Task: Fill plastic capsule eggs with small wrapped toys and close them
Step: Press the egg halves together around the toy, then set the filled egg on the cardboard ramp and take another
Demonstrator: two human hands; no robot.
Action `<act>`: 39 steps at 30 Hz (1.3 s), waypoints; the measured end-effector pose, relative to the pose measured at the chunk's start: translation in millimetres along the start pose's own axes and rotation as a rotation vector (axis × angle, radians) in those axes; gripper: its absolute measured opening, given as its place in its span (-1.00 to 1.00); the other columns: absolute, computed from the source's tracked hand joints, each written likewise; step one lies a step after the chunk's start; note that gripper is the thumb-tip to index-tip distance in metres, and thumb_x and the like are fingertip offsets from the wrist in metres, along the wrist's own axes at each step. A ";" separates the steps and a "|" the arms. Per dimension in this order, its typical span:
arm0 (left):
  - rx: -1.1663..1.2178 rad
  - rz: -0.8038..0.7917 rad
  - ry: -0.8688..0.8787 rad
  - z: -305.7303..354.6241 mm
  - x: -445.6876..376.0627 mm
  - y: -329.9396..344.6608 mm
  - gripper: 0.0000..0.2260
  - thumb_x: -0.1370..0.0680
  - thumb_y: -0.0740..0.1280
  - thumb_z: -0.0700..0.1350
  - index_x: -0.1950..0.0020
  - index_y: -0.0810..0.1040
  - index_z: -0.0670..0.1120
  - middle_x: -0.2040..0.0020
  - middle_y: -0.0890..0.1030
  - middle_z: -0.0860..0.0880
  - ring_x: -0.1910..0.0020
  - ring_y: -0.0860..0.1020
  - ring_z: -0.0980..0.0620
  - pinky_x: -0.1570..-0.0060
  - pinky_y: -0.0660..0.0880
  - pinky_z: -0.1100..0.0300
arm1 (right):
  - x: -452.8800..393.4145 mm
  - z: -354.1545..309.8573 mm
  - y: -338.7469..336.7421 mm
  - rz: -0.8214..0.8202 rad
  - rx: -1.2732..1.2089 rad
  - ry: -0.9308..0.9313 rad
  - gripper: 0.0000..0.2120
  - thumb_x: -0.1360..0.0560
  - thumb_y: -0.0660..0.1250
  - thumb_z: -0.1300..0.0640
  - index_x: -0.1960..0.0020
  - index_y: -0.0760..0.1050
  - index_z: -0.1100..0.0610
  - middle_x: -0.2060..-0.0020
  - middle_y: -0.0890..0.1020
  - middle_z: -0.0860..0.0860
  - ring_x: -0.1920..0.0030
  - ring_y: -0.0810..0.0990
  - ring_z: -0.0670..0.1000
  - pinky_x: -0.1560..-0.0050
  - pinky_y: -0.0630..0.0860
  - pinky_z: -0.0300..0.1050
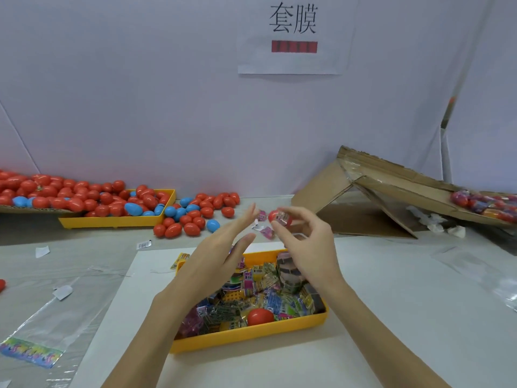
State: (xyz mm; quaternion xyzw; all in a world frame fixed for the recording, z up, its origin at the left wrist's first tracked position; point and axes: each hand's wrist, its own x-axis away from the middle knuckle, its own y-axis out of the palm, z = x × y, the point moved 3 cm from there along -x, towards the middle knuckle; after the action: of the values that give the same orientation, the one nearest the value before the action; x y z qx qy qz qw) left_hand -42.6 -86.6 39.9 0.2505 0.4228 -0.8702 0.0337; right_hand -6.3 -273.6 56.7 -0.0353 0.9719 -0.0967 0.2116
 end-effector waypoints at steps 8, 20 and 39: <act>-0.262 -0.102 -0.058 -14.3 3.4 -0.3 -0.36 -0.55 -0.06 0.38 -0.58 0.31 0.20 -0.51 0.44 0.18 -0.42 0.43 0.19 -0.33 0.36 0.26 | -138.9 -3.6 -65.4 0.369 1.048 -0.313 -0.69 -0.58 0.28 0.44 -0.29 0.50 0.25 -0.25 0.43 0.24 -0.19 0.48 0.20 -0.16 0.52 -0.08; -0.405 -0.090 -0.171 -20.4 5.7 -6.3 -0.64 -0.72 0.15 0.09 -0.47 0.48 0.03 -0.30 0.62 0.02 -0.28 0.54 0.00 -0.16 0.50 0.10 | -106.0 35.2 25.8 -0.093 1.022 -0.386 -0.77 -0.60 0.29 0.29 -0.19 0.62 0.17 -0.24 0.55 0.13 -0.22 0.45 0.17 -0.17 0.44 -0.06; -0.604 0.080 -0.463 -44.2 12.5 -20.2 -0.80 -0.70 0.19 -0.08 -0.12 0.59 -0.09 -0.08 0.64 -0.05 -0.09 0.52 -0.09 0.05 0.47 0.03 | -94.8 52.7 135.6 -0.574 0.618 -0.261 -0.62 -0.59 0.40 0.28 -0.38 0.57 0.09 -0.30 0.62 0.09 -0.26 0.57 0.09 -0.28 0.51 -0.02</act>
State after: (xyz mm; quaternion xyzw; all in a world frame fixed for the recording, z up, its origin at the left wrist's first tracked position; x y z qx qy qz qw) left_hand -40.9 -38.5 25.7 0.0424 0.6314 -0.7379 0.2348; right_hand 98.0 -139.6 20.5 -0.2508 0.8132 -0.4325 0.2979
